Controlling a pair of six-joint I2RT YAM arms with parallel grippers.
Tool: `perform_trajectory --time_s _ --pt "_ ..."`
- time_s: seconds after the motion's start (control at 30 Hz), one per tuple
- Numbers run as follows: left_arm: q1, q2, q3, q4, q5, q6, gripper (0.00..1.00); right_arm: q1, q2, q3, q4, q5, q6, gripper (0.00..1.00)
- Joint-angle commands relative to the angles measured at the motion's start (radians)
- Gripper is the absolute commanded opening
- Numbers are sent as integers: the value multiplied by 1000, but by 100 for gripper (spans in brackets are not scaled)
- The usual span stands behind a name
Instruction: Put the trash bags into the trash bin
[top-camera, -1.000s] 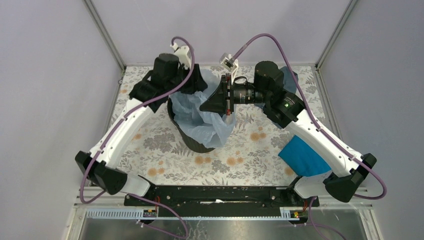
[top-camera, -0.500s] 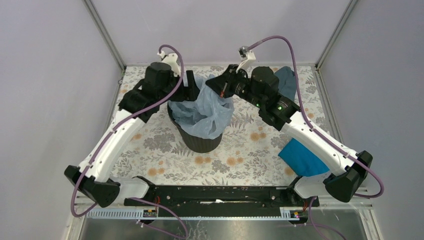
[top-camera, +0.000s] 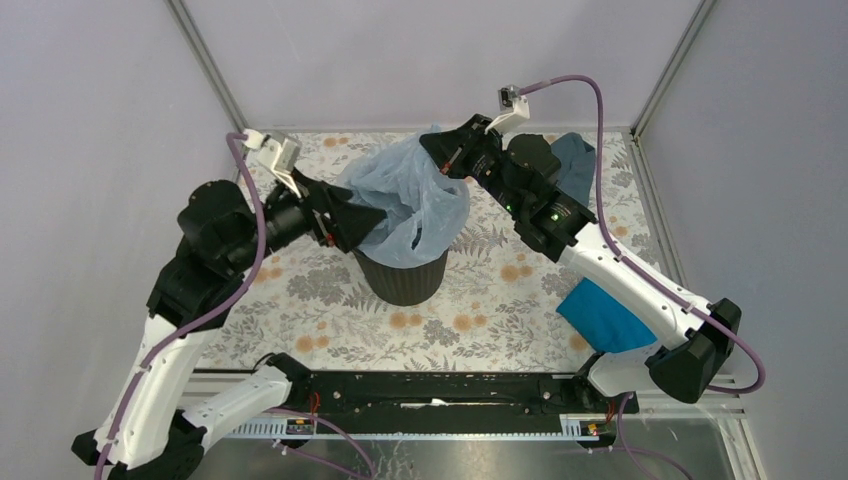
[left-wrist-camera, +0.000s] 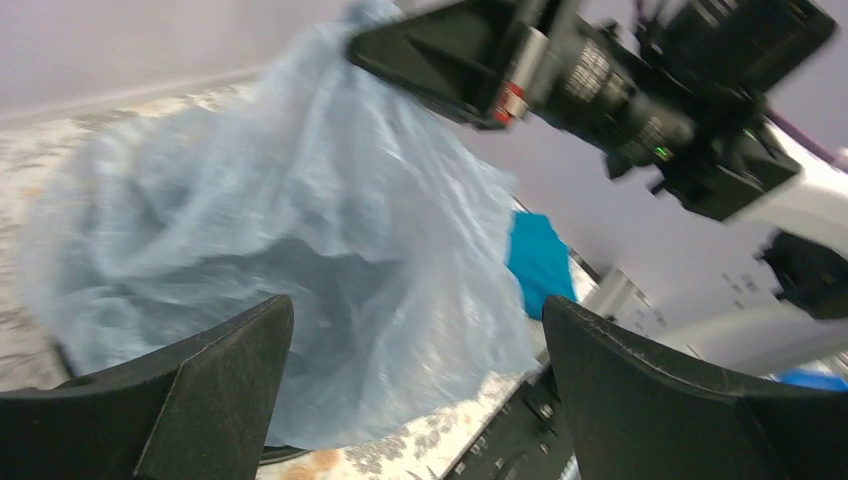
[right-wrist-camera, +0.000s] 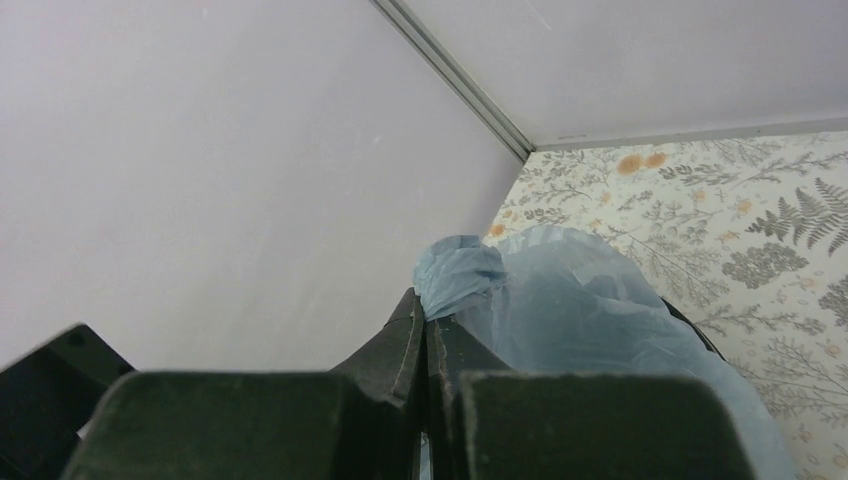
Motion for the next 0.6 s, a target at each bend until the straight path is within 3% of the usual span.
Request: perform_trajectory --time_s 0.0,0.17,0.27,0.43,0.57 --pt "-97 19 -97 76 5 -13 99 1 19 17 92 -1 35 0" --pt "-230 94 -104 109 -86 28 99 1 30 29 88 -21 42 0" --pt "-252 147 -97 107 -122 34 97 1 34 32 95 -36 45 0" --pt "-250 268 -25 -72 -531 -30 63 1 37 34 93 -67 33 0" --pt "-245 352 -5 -137 -653 -45 51 1 31 29 79 -89 -3 0"
